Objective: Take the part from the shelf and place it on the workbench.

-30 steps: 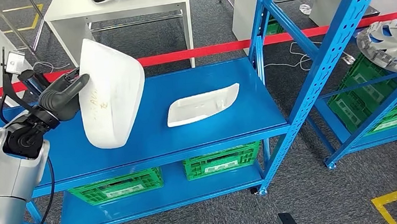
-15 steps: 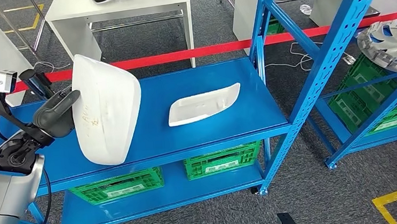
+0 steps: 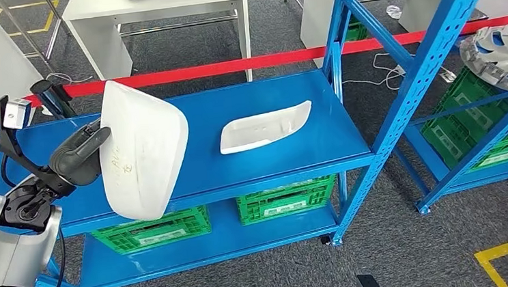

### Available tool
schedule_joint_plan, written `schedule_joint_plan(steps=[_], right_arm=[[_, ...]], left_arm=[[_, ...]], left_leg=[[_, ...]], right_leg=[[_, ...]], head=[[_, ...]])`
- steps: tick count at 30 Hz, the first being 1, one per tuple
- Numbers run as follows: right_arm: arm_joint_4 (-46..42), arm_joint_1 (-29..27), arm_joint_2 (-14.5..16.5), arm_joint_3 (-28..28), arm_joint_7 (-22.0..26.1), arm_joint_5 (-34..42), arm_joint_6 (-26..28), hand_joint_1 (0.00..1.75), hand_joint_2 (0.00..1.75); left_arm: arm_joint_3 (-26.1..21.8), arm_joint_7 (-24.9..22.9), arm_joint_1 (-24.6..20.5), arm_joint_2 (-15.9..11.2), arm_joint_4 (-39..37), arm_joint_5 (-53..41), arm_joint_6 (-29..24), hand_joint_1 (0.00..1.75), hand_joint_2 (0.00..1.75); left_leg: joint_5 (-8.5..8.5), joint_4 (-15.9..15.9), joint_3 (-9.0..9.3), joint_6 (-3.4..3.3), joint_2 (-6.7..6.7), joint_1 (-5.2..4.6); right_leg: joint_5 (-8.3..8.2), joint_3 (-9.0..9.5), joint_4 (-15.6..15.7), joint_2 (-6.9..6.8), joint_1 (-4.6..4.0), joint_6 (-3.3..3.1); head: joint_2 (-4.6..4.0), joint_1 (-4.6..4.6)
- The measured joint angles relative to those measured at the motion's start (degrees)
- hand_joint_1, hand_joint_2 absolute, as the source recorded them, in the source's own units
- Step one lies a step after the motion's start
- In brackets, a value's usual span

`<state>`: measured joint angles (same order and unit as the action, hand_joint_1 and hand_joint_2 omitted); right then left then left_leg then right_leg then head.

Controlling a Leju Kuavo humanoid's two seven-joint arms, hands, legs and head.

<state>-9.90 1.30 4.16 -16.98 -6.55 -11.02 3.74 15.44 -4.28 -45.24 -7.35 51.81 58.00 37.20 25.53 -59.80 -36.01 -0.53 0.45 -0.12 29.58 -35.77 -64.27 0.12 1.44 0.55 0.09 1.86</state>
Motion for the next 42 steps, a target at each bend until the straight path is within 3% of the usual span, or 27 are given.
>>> schedule_joint_plan(steps=[2,5,6,8,10,11,13,14,16,18,20,21,23,25,26,27,28,29,31,32,33,35,36,38,40,41,42], right_arm=[[0.0,0.04,0.01,-0.02,-0.2,-0.1,-0.05,0.0,0.0],[0.0,0.0,0.07,-0.02,-0.26,-0.48,-0.12,0.0,0.0],[0.0,-0.02,0.11,-0.02,-0.16,-0.6,-0.14,0.0,0.0],[0.0,-0.08,0.19,-0.02,0.16,-0.86,-0.18,0.0,0.0],[0.0,-0.14,0.19,-0.03,0.51,-1.09,-0.31,0.0,0.0],[0.0,-0.15,0.19,-0.03,0.64,-1.14,-0.42,0.0,0.0],[0.0,-0.13,0.19,-0.03,0.74,-1.21,-0.62,0.0,0.0],[0.0,-0.1,0.19,-0.03,0.74,-1.21,-0.69,0.0,0.0],[0.0,-0.07,0.26,-0.03,0.71,-1.21,-0.72,0.0,0.0],[0.0,-0.06,0.32,-0.03,0.69,-1.2,-0.72,0.0,0.0],[0.0,-0.09,0.31,-0.03,0.69,-1.2,-0.72,0.0,0.0],[0.01,-0.11,0.31,-0.02,0.68,-1.19,-0.73,0.0,0.0],[0.01,-0.11,0.32,-0.01,0.62,-1.18,-0.72,0.0,0.0],[0.02,-0.07,0.3,-0.01,0.51,-1.17,-0.7,0.0,0.0],[0.02,-0.05,0.28,-0.01,0.43,-1.14,-0.69,0.0,0.0],[0.02,-0.04,0.26,-0.02,0.33,-1.1,-0.68,0.0,0.0],[0.02,-0.01,0.26,-0.02,0.22,-1.04,-0.68,0.0,0.0],[0.02,0.05,0.25,-0.03,0.12,-0.96,-0.67,0.0,0.0],[0.01,0.26,0.25,-0.04,0.0,-0.75,-0.6,0.0,0.0],[0.01,0.32,0.26,-0.06,-0.04,-0.65,-0.54,0.0,0.0],[0.01,0.35,0.26,-0.1,-0.07,-0.57,-0.48,0.0,0.0],[0.03,0.31,0.28,-0.2,-0.09,-0.54,-0.42,0.0,0.0],[0.03,0.34,0.31,-0.24,-0.1,-0.57,-0.44,0.0,0.0],[0.04,0.35,0.34,-0.28,-0.04,-0.73,-0.59,0.0,0.0],[0.04,0.28,0.32,-0.29,0.06,-0.91,-0.76,0.0,0.0],[0.04,0.24,0.32,-0.29,0.11,-0.97,-0.84,0.0,0.0],[0.04,0.22,0.32,-0.3,0.15,-0.99,-0.88,0.0,0.0]], left_arm=[[0.18,0.68,0.31,-0.1,0.56,-0.39,-0.19,1.75,1.75],[0.39,1.75,1.23,-0.95,1.5,-0.55,-0.12,1.75,1.75],[0.46,1.96,1.58,-1.48,1.7,-0.52,-0.03,1.75,1.75],[0.51,2.34,2.24,-2.76,1.82,-0.34,0.2,1.75,1.75],[0.51,2.75,3.04,-3.94,1.9,-0.1,0.57,1.75,1.75],[0.51,2.92,3.55,-4.41,1.98,0.03,0.8,1.75,1.75],[0.51,3.23,4.53,-5.14,2.33,0.25,1.12,1.75,1.75],[0.51,3.34,4.85,-5.42,2.63,0.3,1.18,1.75,1.75],[0.49,3.55,5.17,-5.85,3.4,0.32,1.25,1.75,1.75],[0.45,3.72,5.32,-6.13,3.98,0.33,1.29,1.75,1.75],[0.44,3.79,5.49,-6.26,4.18,0.33,1.3,1.75,1.75],[0.44,3.8,5.55,-6.29,4.25,0.32,1.29,1.75,1.75],[0.45,3.8,5.64,-6.28,4.36,0.31,1.29,1.75,1.75],[0.45,3.79,5.84,-6.3,4.42,0.23,1.29,1.75,1.75],[0.45,3.77,6.0,-6.31,4.44,0.14,1.29,1.75,1.75],[0.45,3.71,6.15,-6.31,4.46,-0.01,1.3,1.75,1.75],[0.45,3.62,6.26,-6.29,4.49,-0.15,1.32,1.75,1.75],[0.45,3.51,6.32,-6.29,4.56,-0.27,1.34,1.75,1.75],[0.42,3.29,6.33,-6.34,4.87,-0.37,1.51,1.75,1.75],[0.39,3.23,6.32,-6.4,5.02,-0.37,1.67,1.75,1.75],[0.36,3.21,6.31,-6.46,5.15,-0.36,1.85,1.75,1.75],[0.29,3.21,6.39,-6.62,5.22,-0.34,2.1,1.75,1.75],[0.21,3.23,6.51,-6.76,5.25,-0.33,2.15,1.75,1.75],[-0.03,3.34,6.82,-7.2,5.26,-0.33,2.2,1.75,1.75],[-0.34,3.55,7.33,-7.53,5.33,-0.36,2.26,1.75,1.75],[-0.5,3.66,7.74,-7.63,5.47,-0.45,2.27,1.75,1.75],[-0.69,3.75,8.2,-7.71,5.69,-0.57,2.26,1.75,1.75]], left_leg=[[-0.22,-0.36,-0.37,0.78,-0.08,-0.09],[-0.58,-0.25,-0.69,2.04,-0.18,-0.08],[0.3,-0.9,-1.03,2.44,-0.21,-0.01],[4.62,-5.47,-2.67,3.17,-0.3,0.22],[9.19,-12.51,-4.51,3.68,-0.32,0.32],[9.95,-14.74,-4.66,3.76,-0.32,0.33],[8.17,-13.38,-2.04,3.56,-0.32,0.31],[6.75,-9.91,0.74,3.27,-0.36,0.27],[6.07,-1.92,6.45,2.55,-0.43,-0.02],[6.49,1.83,8.52,1.96,-0.52,-0.43],[5.42,2.19,7.83,1.18,-0.43,-0.42],[4.75,2.35,7.38,0.66,-0.3,-0.3],[3.2,2.6,6.2,-0.17,-0.07,-0.04],[1.73,2.4,4.4,-0.5,-0.04,-0.1],[1.02,2.21,3.31,-0.5,-0.02,-0.13],[0.39,1.95,2.21,-0.44,0.0,-0.14],[-0.16,1.61,1.16,-0.32,0.0,-0.12],[-0.63,1.17,0.14,-0.13,0.0,-0.09],[-1.32,0.2,-1.43,0.39,0.03,-0.14],[-1.61,-0.16,-1.83,0.73,0.07,-0.2],[-1.97,-0.28,-2.03,1.08,0.11,-0.25],[-2.8,-0.07,-2.16,1.83,0.13,-0.22],[-2.44,-0.19,-2.51,2.2,0.06,-0.16],[1.29,-3.07,-3.71,2.92,-0.13,0.09],[6.68,-9.65,-5.18,3.54,-0.24,0.33],[8.04,-12.83,-5.5,3.76,-0.24,0.43],[8.07,-14.7,-5.19,3.87,-0.24,0.51]], right_leg=[[-0.64,1.4,2.76,0.06,-0.29,-0.54],[-1.49,0.88,3.21,0.16,-0.26,-1.78],[-1.97,0.64,3.51,0.16,-0.16,-2.28],[-3.04,-0.16,3.94,0.15,-0.06,-2.96],[-4.09,-1.42,4.02,0.17,-0.1,-3.13],[-4.62,-2.12,4.0,0.16,-0.11,-3.12],[-5.72,-3.48,3.96,0.13,-0.14,-2.97],[-6.28,-4.08,3.95,0.12,-0.16,-2.85],[-7.35,-4.79,4.06,0.08,-0.26,-2.4],[-8.44,-4.72,4.52,0.05,-0.21,-1.69],[-9.21,-4.62,5.06,0.1,-0.15,-0.87],[-8.43,-4.9,4.74,0.11,-0.15,-0.56],[-3.5,-6.29,0.8,0.12,-0.13,-0.15],[2.01,-8.08,-6.71,0.11,-0.2,0.18],[2.99,-8.42,-9.9,0.11,-0.22,0.3],[2.61,-7.93,-11.54,0.1,-0.24,0.35],[1.36,-6.46,-11.15,0.09,-0.24,0.34],[0.03,-3.88,-8.64,0.07,-0.24,0.26],[0.29,1.92,-1.07,0.03,-0.39,-0.19],[1.04,3.77,1.84,0.06,-0.51,-0.54],[1.76,4.5,3.29,0.1,-0.66,-0.95],[1.03,4.06,3.85,0.1,-0.69,-1.87],[0.39,3.67,4.04,0.04,-0.6,-2.33],[-1.16,2.47,4.52,-0.08,-0.37,-3.04],[-2.62,0.88,4.58,-0.1,-0.37,-3.22],[-3.33,-0.01,4.56,-0.1,-0.38,-3.18],[-4.03,-0.89,4.54,-0.11,-0.39,-3.12]], head=[[0.0,-0.03],[0.0,-0.25],[0.0,-0.39],[0.0,-0.9],[0.0,-1.28],[0.0,-1.33],[0.0,-1.35],[0.0,-1.36],[0.0,-1.28],[0.0,-1.28],[0.0,-1.38],[0.0,-1.36],[0.0,-1.09],[0.0,-0.8],[0.0,-0.75],[0.0,-0.7],[0.0,-0.62],[0.0,-0.53],[0.0,-0.3],[0.0,-0.22],[0.0,-0.21],[0.0,-0.25],[0.0,-0.32],[0.0,-0.74],[0.0,-1.24],[0.0,-1.36],[0.0,-1.42]])
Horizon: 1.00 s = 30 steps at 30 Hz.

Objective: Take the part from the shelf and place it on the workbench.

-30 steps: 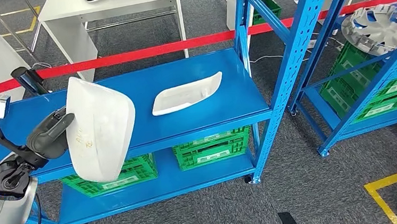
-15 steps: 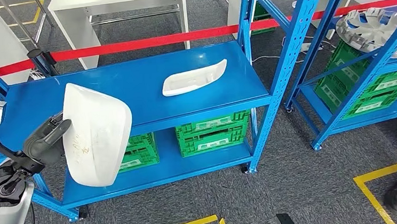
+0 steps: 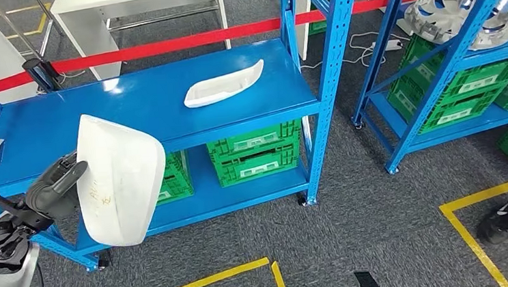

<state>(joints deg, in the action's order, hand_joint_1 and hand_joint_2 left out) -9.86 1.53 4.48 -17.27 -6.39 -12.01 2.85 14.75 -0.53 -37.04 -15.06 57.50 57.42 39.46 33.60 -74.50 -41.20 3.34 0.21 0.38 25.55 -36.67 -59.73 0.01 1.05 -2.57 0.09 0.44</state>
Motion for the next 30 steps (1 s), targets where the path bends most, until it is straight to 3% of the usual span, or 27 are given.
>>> schedule_joint_plan(steps=[1,3,5,7,9,10,11,13,14,15,16,17,18,20,21,22,24,25,26,28,29,30], right_arm=[[0.0,-0.01,0.01,-0.02,0.03,0.0,-0.04,0.0,0.0],[0.0,0.01,0.03,-0.08,0.02,0.12,-0.04,0.0,0.0],[0.0,0.03,0.07,-0.18,0.02,0.33,0.02,0.0,0.0],[0.0,0.03,0.09,-0.27,0.03,0.45,0.1,0.0,0.0],[0.02,-0.1,0.11,-0.4,0.02,0.49,0.12,0.0,0.0],[0.03,-0.19,0.14,-0.46,-0.01,0.51,0.12,0.0,0.0],[0.04,-0.26,0.18,-0.51,-0.05,0.55,0.13,0.0,0.0],[0.04,-0.27,0.24,-0.6,-0.14,0.69,0.16,0.0,0.0],[0.04,-0.25,0.24,-0.63,-0.15,0.75,0.19,0.0,0.0],[0.04,-0.23,0.24,-0.67,-0.16,0.79,0.2,0.0,0.0],[0.04,-0.23,0.25,-0.69,-0.17,0.72,0.19,0.0,0.0],[0.04,-0.21,0.25,-0.69,-0.17,0.54,0.14,0.0,0.0],[0.04,-0.14,0.26,-0.68,-0.15,0.27,0.05,0.0,0.0],[0.04,0.13,0.26,-0.67,0.1,-0.34,-0.14,0.0,0.0],[0.04,0.25,0.26,-0.67,0.28,-0.52,-0.2,0.0,0.0],[0.04,0.29,0.26,-0.67,0.46,-0.61,-0.22,0.0,0.0],[0.04,0.29,0.31,-0.67,0.59,-0.6,-0.18,0.0,0.0],[0.04,0.35,0.35,-0.67,0.53,-0.58,-0.15,0.0,0.0],[0.04,0.44,0.39,-0.67,0.46,-0.55,-0.13,0.0,0.0],[0.04,0.59,0.45,-0.67,0.28,-0.42,-0.15,0.0,0.0],[0.04,0.57,0.47,-0.67,0.22,-0.31,-0.18,0.0,0.0],[0.04,0.54,0.5,-0.67,0.14,-0.23,-0.21,0.0,0.0]], left_arm=[[-0.24,0.08,0.41,-0.1,0.31,-0.13,-0.02,1.75,1.75],[-0.9,0.25,0.78,-0.36,1.21,-0.31,-0.12,1.75,1.75],[-1.67,0.39,0.74,-0.63,2.26,-0.36,-0.24,1.75,1.75],[-2.36,0.4,0.63,-0.87,2.87,-0.42,-0.31,1.75,1.75],[-2.72,0.36,0.55,-1.0,3.04,-0.5,-0.35,1.75,1.75],[-2.77,0.35,0.54,-1.01,3.16,-0.56,-0.38,1.75,1.75],[-2.81,0.33,0.53,-1.01,3.26,-0.61,-0.39,1.75,1.75],[-3.0,0.29,0.53,-1.01,3.41,-0.77,-0.41,1.75,1.75],[-3.09,0.24,0.53,-1.03,3.42,-0.85,-0.43,1.75,1.75],[-3.16,0.17,0.53,-1.07,3.39,-0.94,-0.44,1.75,1.75],[-3.25,0.1,0.54,-1.18,3.38,-0.98,-0.46,1.75,1.75],[-3.36,0.04,0.55,-1.34,3.37,-0.92,-0.46,1.75,1.75],[-3.53,-0.01,0.57,-1.61,3.37,-0.75,-0.4,1.75,1.75],[-4.09,-0.17,0.75,-2.59,3.47,-0.14,-0.09,1.75,1.75],[-4.39,-0.36,0.83,-3.11,3.5,0.14,0.09,1.75,1.75],[-4.68,-0.58,0.9,-3.53,3.51,0.33,0.2,1.75,1.75],[-4.95,-0.98,0.94,-3.81,3.38,0.34,0.19,1.75,1.75],[-4.98,-1.09,0.94,-3.81,3.29,0.14,0.12,1.75,1.75],[-4.98,-1.1,0.93,-3.76,3.18,-0.15,0.03,1.75,1.75],[-4.97,-0.99,0.99,-3.53,2.95,-0.94,-0.09,1.75,1.75],[-4.96,-0.91,1.15,-3.39,2.86,-1.27,-0.11,1.75,1.75],[-4.95,-0.85,1.41,-3.25,2.79,-1.55,-0.11,1.75,1.75]], left_leg=[[-1.09,0.0,1.19,0.03,0.0,0.07],[-3.29,5.76,6.41,-0.2,-0.05,0.15],[-2.51,13.61,11.9,-0.87,-0.2,-0.13],[-1.67,16.72,13.54,-1.82,-0.34,-0.55],[-2.92,16.95,12.74,-2.93,-0.25,-0.49],[-3.76,17.13,12.13,-3.49,-0.15,-0.4],[-4.7,17.29,11.36,-3.92,-0.07,-0.27],[-6.34,17.23,9.45,-4.39,0.01,-0.34],[-7.1,17.11,8.42,-4.44,0.04,-0.41],[-7.81,16.95,7.36,-4.44,0.06,-0.49],[-8.47,16.74,6.31,-4.37,0.07,-0.53],[-9.07,16.46,5.28,-4.24,0.07,-0.56],[-9.6,16.1,4.37,-4.06,0.06,-0.58],[-10.45,15.41,3.07,-3.51,0.18,-0.72],[-10.86,15.23,2.81,-3.17,0.3,-0.76],[-11.34,15.28,2.69,-2.82,0.41,-0.76],[-12.1,15.62,2.53,-2.11,0.37,-0.65],[-11.27,15.2,2.13,-1.78,0.24,-0.58],[-9.3,13.74,1.54,-1.44,0.13,-0.49],[-3.42,7.59,0.05,-0.83,0.01,-0.19],[-1.31,3.92,-0.44,-0.56,0.01,-0.04],[-0.62,1.17,-0.45,-0.37,0.01,0.07]], right_leg=[[-0.7,-0.88,-0.02,-0.01,0.0,0.1],[-2.04,-2.39,-0.08,-0.02,0.0,0.44],[-3.24,-3.08,-0.01,0.02,-0.07,1.04],[-4.4,-2.99,0.52,0.07,-0.07,1.86],[-4.85,-3.23,0.91,0.14,0.03,2.65],[-3.51,-3.74,0.17,0.17,0.04,2.95],[-0.99,-4.51,-1.74,0.19,0.06,3.16],[5.36,-6.27,-8.69,0.18,0.03,3.45],[7.15,-6.83,-12.48,0.17,-0.01,3.55],[7.43,-6.81,-15.19,0.17,-0.03,3.58],[6.52,-5.95,-16.21,0.17,-0.05,3.53],[5.03,-4.04,-15.09,0.17,-0.07,3.38],[4.02,-1.1,-12.01,0.17,-0.12,3.13],[4.97,5.09,-3.86,0.21,-0.41,2.49],[5.9,6.81,-1.04,0.25,-0.55,2.18],[6.44,7.37,0.4,0.27,-0.7,1.88],[5.41,6.65,0.92,0.07,-0.6,1.13],[4.66,6.22,1.13,-0.09,-0.51,0.67],[3.79,5.61,1.37,-0.25,-0.36,0.3],[2.17,3.97,1.49,-0.36,-0.26,-0.04],[1.4,3.02,1.46,-0.37,-0.25,-0.02],[0.66,2.06,1.4,-0.37,-0.24,0.04]], head=[[0.0,-0.04],[0.0,-0.08],[0.0,0.04],[0.0,0.1],[0.0,0.0],[0.0,0.07],[0.0,0.19],[0.0,0.54],[0.0,0.65],[0.0,0.69],[0.0,0.72],[0.0,0.79],[0.0,0.9],[0.0,1.21],[0.0,1.27],[0.0,1.26],[0.0,1.11],[0.0,1.0],[0.0,0.79],[0.0,0.37],[0.0,0.23],[0.0,0.17]])
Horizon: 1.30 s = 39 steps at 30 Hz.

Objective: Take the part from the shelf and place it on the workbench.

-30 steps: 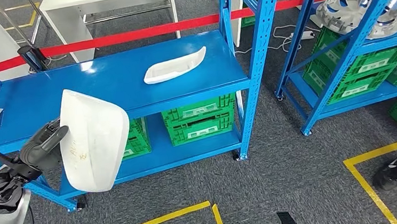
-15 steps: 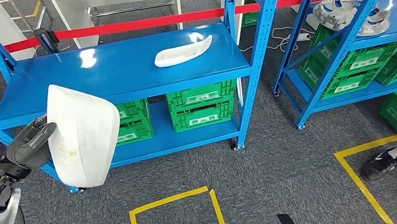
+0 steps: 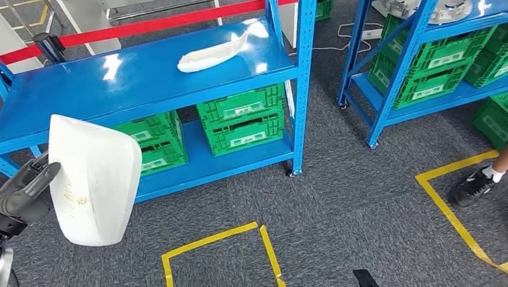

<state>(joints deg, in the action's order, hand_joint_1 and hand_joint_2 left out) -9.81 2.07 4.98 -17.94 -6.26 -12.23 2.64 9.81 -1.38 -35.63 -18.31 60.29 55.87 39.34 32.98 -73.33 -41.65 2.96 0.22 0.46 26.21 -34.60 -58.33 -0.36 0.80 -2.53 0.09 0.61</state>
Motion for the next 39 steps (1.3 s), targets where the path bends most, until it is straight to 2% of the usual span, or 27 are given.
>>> schedule_joint_plan(steps=[1,2,3,5,7,9,10,11,12,14,15,16,17,19,21,22,24,25,26,29,30,31,32,34,36,37,39], right_arm=[[0.0,-0.03,0.04,0.0,-0.06,0.07,-0.02,0.0,0.0],[0.0,-0.05,0.08,0.0,-0.13,0.09,-0.02,0.0,0.0],[0.0,-0.05,0.12,0.0,-0.2,0.1,-0.02,0.0,0.0],[0.0,-0.06,0.2,-0.01,-0.27,0.1,-0.03,0.0,0.0],[0.0,-0.07,0.25,-0.01,-0.3,0.11,-0.05,0.0,0.0],[0.01,-0.13,0.26,-0.01,-0.3,0.13,-0.1,0.0,0.0],[0.01,-0.21,0.27,-0.01,-0.26,0.12,-0.14,0.0,0.0],[0.02,-0.29,0.29,-0.01,-0.14,0.09,-0.19,0.0,0.0],[0.02,-0.35,0.31,0.0,0.04,0.05,-0.26,0.0,0.0],[0.02,-0.35,0.33,0.0,0.55,-0.14,-0.43,0.0,0.0],[0.02,-0.34,0.32,0.0,0.75,-0.22,-0.54,0.0,0.0],[0.02,-0.35,0.31,0.0,0.92,-0.31,-0.65,0.0,0.0],[0.02,-0.37,0.31,0.0,1.02,-0.35,-0.76,0.0,0.0],[0.01,-0.33,0.29,0.0,1.11,-0.42,-0.87,0.0,0.0],[0.0,-0.22,0.25,0.0,1.17,-0.47,-0.97,0.0,0.0],[0.0,-0.18,0.23,0.0,1.2,-0.5,-1.04,0.0,0.0],[0.01,-0.23,0.24,0.0,1.19,-0.55,-1.18,0.0,0.0],[0.01,-0.22,0.24,0.0,1.15,-0.55,-1.23,0.0,0.0],[0.02,-0.22,0.24,0.0,1.13,-0.55,-1.26,0.0,0.0],[0.02,-0.26,0.2,-0.02,1.12,-0.54,-1.29,0.0,0.0],[0.02,-0.3,0.2,-0.02,1.13,-0.52,-1.29,0.0,0.0],[0.02,-0.32,0.2,-0.02,1.13,-0.49,-1.28,0.0,0.0],[0.02,-0.32,0.2,-0.02,1.12,-0.45,-1.27,0.0,0.0],[0.02,-0.27,0.2,-0.03,1.05,-0.36,-1.26,0.0,0.0],[0.01,-0.14,0.19,-0.09,0.9,-0.15,-1.26,0.0,0.0],[0.0,-0.08,0.19,-0.19,0.82,0.03,-1.26,0.0,0.0],[0.0,-0.13,0.19,-0.54,0.82,0.65,-1.22,0.0,0.0]], left_arm=[[0.01,0.04,0.28,0.11,-0.04,-0.2,0.01,1.75,1.75],[0.01,0.06,0.5,0.18,-0.03,-0.35,0.02,1.75,1.75],[0.01,0.08,0.65,0.22,0.01,-0.43,0.04,1.75,1.75],[0.01,0.13,0.74,0.25,0.28,-0.49,0.09,1.75,1.75],[0.01,0.18,0.8,0.28,0.55,-0.49,0.14,1.75,1.75],[0.02,0.17,0.86,0.34,0.69,-0.49,0.15,1.75,1.75],[0.03,0.16,0.87,0.43,0.8,-0.48,0.14,1.75,1.75],[0.04,0.13,0.91,0.52,0.95,-0.44,0.12,1.75,1.75],[0.04,0.12,0.99,0.6,1.15,-0.35,0.07,1.75,1.75],[0.04,0.12,1.43,0.67,1.66,-0.07,-0.12,1.75,1.75],[0.04,0.15,1.87,0.67,1.95,0.1,-0.22,1.75,1.75],[0.03,0.17,2.42,0.67,2.27,0.27,-0.29,1.75,1.75],[0.02,0.22,2.99,0.67,2.61,0.41,-0.33,1.75,1.75],[-0.02,0.32,3.82,0.65,3.32,0.62,-0.35,1.75,1.75],[-0.19,0.43,4.24,0.5,4.04,0.73,-0.35,1.75,1.75],[-0.32,0.48,4.42,0.41,4.36,0.81,-0.35,1.75,1.75],[-0.58,0.55,4.8,0.14,4.74,1.05,-0.34,1.75,1.75],[-0.72,0.54,4.99,-0.06,4.83,1.25,-0.33,1.75,1.75],[-0.84,0.51,5.16,-0.3,4.87,1.49,-0.29,1.75,1.75],[-1.08,0.38,5.64,-0.84,4.84,2.31,-0.12,1.75,1.75],[-1.09,0.35,5.87,-0.9,4.79,2.54,-0.08,1.75,1.75],[-1.09,0.35,6.13,-0.9,4.75,2.73,-0.07,1.75,1.75],[-1.08,0.32,6.3,-0.9,4.71,2.85,-0.07,1.75,1.75],[-1.06,0.17,6.07,-0.84,4.69,2.93,-0.16,1.75,1.75],[-0.99,-0.05,5.1,-0.69,4.64,3.09,-0.37,1.75,1.75],[-0.95,-0.17,4.58,-0.62,4.54,3.28,-0.45,1.75,1.75],[-0.83,-0.33,4.02,-0.39,4.09,3.73,-0.37,1.75,1.75]], left_leg=[[-0.58,-1.19,0.72,0.11,0.0,0.09],[-2.02,-0.33,2.4,0.15,0.0,0.18],[-3.41,2.42,5.02,0.12,0.0,0.25],[-3.03,10.64,11.2,-0.27,-0.12,0.13],[-1.44,15.46,13.94,-1.07,-0.31,-0.24],[-2.15,15.94,13.29,-2.13,-0.25,-0.34],[-2.77,15.99,12.77,-2.72,-0.13,-0.29],[-3.5,16.1,12.24,-3.25,-0.02,-0.18],[-4.32,16.16,11.5,-3.65,0.08,-0.12],[-5.91,16.04,9.71,-3.99,0.08,-0.26],[-6.67,15.92,8.64,-4.0,0.09,-0.35],[-7.38,15.75,7.6,-3.96,0.1,-0.42],[-7.99,15.52,6.56,-3.86,0.11,-0.46],[-9.02,14.82,4.69,-3.55,0.11,-0.49],[-9.84,14.17,3.59,-3.0,0.11,-0.57],[-10.3,14.1,3.39,-2.66,0.12,-0.58],[-11.34,14.49,3.29,-1.91,0.1,-0.53],[-11.04,14.39,2.96,-1.57,0.03,-0.49],[-9.63,13.52,2.45,-1.23,-0.05,-0.41],[-1.41,4.76,0.33,-0.28,-0.16,-0.1],[0.05,1.33,-0.01,-0.05,-0.16,-0.02],[0.12,-0.9,0.21,0.08,-0.16,0.04],[-0.96,-1.34,1.29,0.13,-0.16,0.11],[-3.46,3.79,6.28,0.03,-0.18,0.23],[-2.51,12.08,12.29,-0.48,-0.31,0.01],[-1.55,14.74,13.85,-0.86,-0.39,-0.15],[-1.43,16.16,13.94,-1.92,-0.43,-0.44]], right_leg=[[-0.72,-0.98,-0.09,0.0,0.02,0.1],[-1.41,-1.94,-0.21,0.01,0.05,0.24],[-2.05,-2.81,-0.38,0.02,0.09,0.43],[-3.15,-4.04,-0.69,0.06,0.06,1.0],[-4.25,-4.3,-0.54,0.07,0.04,1.76],[-5.15,-4.33,-0.12,0.13,0.13,2.58],[-4.45,-4.66,-0.48,0.2,0.19,2.94],[-2.57,-5.23,-1.76,0.27,0.21,3.23],[0.35,-6.06,-4.25,0.33,0.25,3.44],[6.26,-7.9,-11.76,0.35,0.19,3.75],[7.42,-8.32,-15.16,0.35,0.16,3.82],[7.11,-7.96,-17.1,0.35,0.15,3.8],[5.78,-6.59,-16.97,0.35,0.12,3.69],[3.8,-0.99,-10.95,0.36,0.02,3.22],[4.94,4.42,-3.22,0.44,-0.28,2.56],[5.7,5.7,-1.1,0.49,-0.43,2.23],[5.12,5.44,-0.31,0.46,-0.49,1.5],[4.48,4.94,-0.12,0.36,-0.38,1.03],[3.68,4.27,0.09,0.23,-0.26,0.57],[1.3,1.7,0.28,0.02,-0.12,0.01],[0.52,0.76,0.24,0.0,-0.13,0.06],[-0.23,-0.17,0.18,-0.02,-0.13,0.14],[-0.96,-1.16,0.08,-0.03,-0.12,0.24],[-2.27,-2.92,-0.25,-0.06,-0.08,0.6],[-3.4,-4.02,-0.52,-0.08,-0.17,1.17],[-3.95,-4.22,-0.49,-0.08,-0.2,1.51],[-5.11,-4.32,0.0,-0.05,-0.18,2.31]], head=[[0.0,-0.04],[0.0,-0.07],[0.0,-0.09],[0.0,-0.03],[0.0,0.1],[0.0,0.12],[0.0,0.07],[0.0,0.12],[0.0,0.23],[0.0,0.52],[0.0,0.63],[0.0,0.67],[0.0,0.71],[0.0,0.82],[0.0,0.98],[0.0,1.05],[0.0,1.1],[0.0,1.05],[0.0,0.89],[0.0,0.19],[0.0,0.06],[0.0,-0.02],[0.0,-0.07],[0.0,-0.11],[0.0,-0.04],[0.0,0.01],[0.0,0.1]])
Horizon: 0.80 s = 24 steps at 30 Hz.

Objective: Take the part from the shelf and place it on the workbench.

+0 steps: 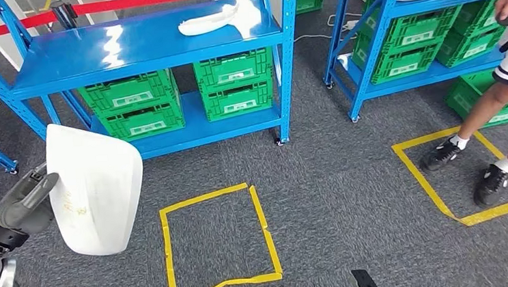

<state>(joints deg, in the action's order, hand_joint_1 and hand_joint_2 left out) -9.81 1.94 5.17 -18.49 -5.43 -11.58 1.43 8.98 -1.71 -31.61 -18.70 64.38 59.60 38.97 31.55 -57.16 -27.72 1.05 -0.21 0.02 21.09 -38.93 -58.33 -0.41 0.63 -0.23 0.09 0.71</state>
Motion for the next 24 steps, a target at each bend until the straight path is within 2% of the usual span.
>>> schedule_joint_plan(steps=[1,2,3,4,5,6,7,8,9,10,12,13,14,16,17,19,21,22,23,24], right_arm=[[0.01,-0.1,0.01,-0.25,0.09,0.31,0.01,0.0,0.0],[0.01,-0.24,0.04,-0.5,0.2,0.61,-0.02,0.0,0.0],[0.01,-0.37,0.09,-0.72,0.33,0.79,-0.14,0.0,0.0],[0.01,-0.44,0.13,-0.86,0.47,0.86,-0.36,0.0,0.0],[0.0,-0.48,0.16,-0.96,0.65,0.84,-0.73,0.0,0.0],[0.0,-0.51,0.17,-1.01,0.91,0.74,-1.21,0.0,0.0],[0.0,-0.56,0.16,-1.04,1.15,0.61,-1.71,0.0,0.0],[0.0,-0.63,0.16,-1.05,1.36,0.46,-2.14,0.0,0.0],[0.0,-0.71,0.17,-1.05,1.49,0.37,-2.46,0.0,0.0],[0.0,-0.76,0.17,-1.05,1.54,0.28,-2.63,0.0,0.0],[0.0,-0.81,0.14,-1.05,1.73,0.04,-2.92,0.0,0.0],[0.0,-0.86,0.13,-1.05,1.87,-0.17,-3.09,0.0,0.0],[0.0,-0.93,0.11,-1.05,2.0,-0.46,-3.32,0.0,0.0],[0.0,-1.04,0.12,-1.05,2.09,-1.07,-3.71,0.0,0.0],[0.0,-1.05,0.12,-1.05,2.08,-1.34,-3.84,0.0,0.0],[0.0,-1.09,0.12,-1.04,2.01,-1.68,-3.92,0.0,0.0],[0.0,-1.17,0.12,-1.03,1.82,-1.97,-3.92,0.0,0.0],[0.0,-1.21,0.12,-1.01,1.68,-2.14,-3.92,0.0,0.0],[0.0,-1.23,0.12,-0.97,1.55,-2.34,-3.92,0.0,0.0],[0.0,-1.23,0.12,-0.91,1.43,-2.52,-3.92,0.0,0.0]], left_arm=[[0.09,0.02,-0.14,0.3,-0.33,0.12,0.15,1.75,1.75],[0.17,0.17,-0.23,0.69,-0.7,0.16,0.32,1.75,1.75],[0.26,0.46,-0.34,1.18,-1.13,0.16,0.52,1.75,1.75],[0.34,0.85,-0.49,1.65,-1.67,0.16,0.8,1.75,1.75],[0.41,1.35,-0.63,2.03,-2.39,0.16,1.14,1.75,1.75],[0.5,1.88,-0.72,2.33,-3.23,0.16,1.57,1.75,1.75],[0.58,2.39,-0.78,2.5,-4.11,0.15,2.03,1.75,1.75],[0.67,2.86,-0.81,2.61,-4.89,0.14,2.4,1.75,1.75],[0.73,3.21,-0.81,2.66,-5.47,0.12,2.71,1.75,1.75],[0.78,3.44,-0.84,2.68,-5.92,0.1,2.92,1.75,1.75],[0.81,3.83,-0.98,2.73,-6.52,0.09,3.16,1.75,1.75],[0.81,4.06,-1.0,2.79,-6.71,0.1,3.16,1.75,1.75],[0.73,4.29,-0.84,2.82,-6.72,0.1,3.13,1.75,1.75],[0.05,4.61,0.43,2.63,-6.0,0.09,3.05,1.75,1.75],[-0.53,4.61,1.36,2.4,-5.42,0.08,3.04,1.75,1.75],[-1.82,4.48,3.03,2.0,-4.37,0.07,3.02,1.75,1.75],[-3.01,4.26,4.52,1.86,-3.71,0.07,2.97,1.75,1.75],[-3.57,4.13,5.41,1.8,-3.38,0.07,2.96,1.75,1.75],[-4.11,3.98,6.31,1.71,-3.04,0.07,2.95,1.75,1.75],[-4.69,3.84,7.12,1.57,-2.62,0.02,2.95,1.75,1.75]], left_leg=[[-0.47,0.19,-0.47,-0.55,0.14,0.04],[-1.05,0.29,-0.98,-1.18,0.24,0.09],[-1.71,0.43,-1.54,-1.67,0.34,0.22],[-2.35,0.42,-2.2,-1.99,0.4,0.22],[-3.03,0.35,-2.94,-2.15,0.36,0.16],[-3.64,0.23,-3.7,-2.15,0.34,0.09],[-4.18,0.06,-4.5,-2.12,0.34,0.01],[-4.63,-0.16,-5.29,-2.04,0.33,-0.04],[-5.0,-0.42,-5.99,-1.91,0.19,-0.07],[-5.3,-0.7,-6.61,-1.73,-0.02,-0.06],[-5.83,-1.17,-7.65,-1.19,-0.52,-0.04],[-6.08,-1.3,-7.96,-0.85,-0.77,0.01],[-6.41,-1.28,-8.17,-0.47,-1.07,0.05],[-6.85,-1.23,-8.38,0.27,-1.63,0.09],[-6.4,-1.75,-8.75,0.62,-1.55,0.1],[-3.4,-6.14,-10.78,1.3,-0.91,0.28],[0.27,-13.53,-13.75,1.96,-0.54,0.47],[0.99,-16.03,-14.59,2.21,-0.45,0.58],[0.67,-16.59,-14.48,2.39,-0.29,0.71],[-0.65,-14.8,-13.22,2.49,0.03,0.83]], right_leg=[[0.0,-0.21,-0.05,0.08,0.1,0.36],[1.01,-0.68,-0.79,0.16,0.16,0.66],[3.11,-1.46,-2.62,0.24,0.2,0.89],[5.97,-2.5,-5.59,0.3,0.24,1.06],[8.71,-3.64,-9.42,0.33,0.21,1.2],[10.42,-4.56,-13.14,0.35,0.19,1.29],[10.82,-4.9,-15.78,0.36,0.18,1.31],[10.09,-4.3,-16.61,0.36,0.17,1.24],[8.8,-2.51,-15.08,0.44,0.15,1.08],[7.68,0.27,-11.65,0.88,0.13,0.84],[7.72,5.89,-3.83,2.65,0.17,0.2],[8.27,7.41,-1.38,3.3,0.09,-0.06],[8.79,7.97,-0.31,3.44,0.01,-0.25],[8.47,7.91,0.28,2.39,0.08,-0.74],[8.22,7.92,0.48,1.84,0.24,-1.09],[7.81,7.82,0.8,0.62,0.43,-1.67],[7.69,7.58,0.79,-0.64,0.41,-1.88],[7.67,7.51,0.77,-1.28,0.41,-1.9],[7.67,7.48,0.75,-1.9,0.41,-1.9],[7.7,7.47,0.71,-2.52,0.42,-1.87]], head=[[0.0,-0.03],[0.0,0.01],[0.0,0.09],[0.0,0.22],[0.0,0.35],[0.0,0.48],[0.0,0.54],[0.0,0.57],[0.0,0.6],[0.0,0.64],[0.0,0.67],[0.0,0.72],[0.0,0.76],[0.0,0.89],[0.0,0.73],[0.0,0.21],[0.0,-0.17],[0.0,-0.19],[0.0,-0.21],[0.0,-0.22]])
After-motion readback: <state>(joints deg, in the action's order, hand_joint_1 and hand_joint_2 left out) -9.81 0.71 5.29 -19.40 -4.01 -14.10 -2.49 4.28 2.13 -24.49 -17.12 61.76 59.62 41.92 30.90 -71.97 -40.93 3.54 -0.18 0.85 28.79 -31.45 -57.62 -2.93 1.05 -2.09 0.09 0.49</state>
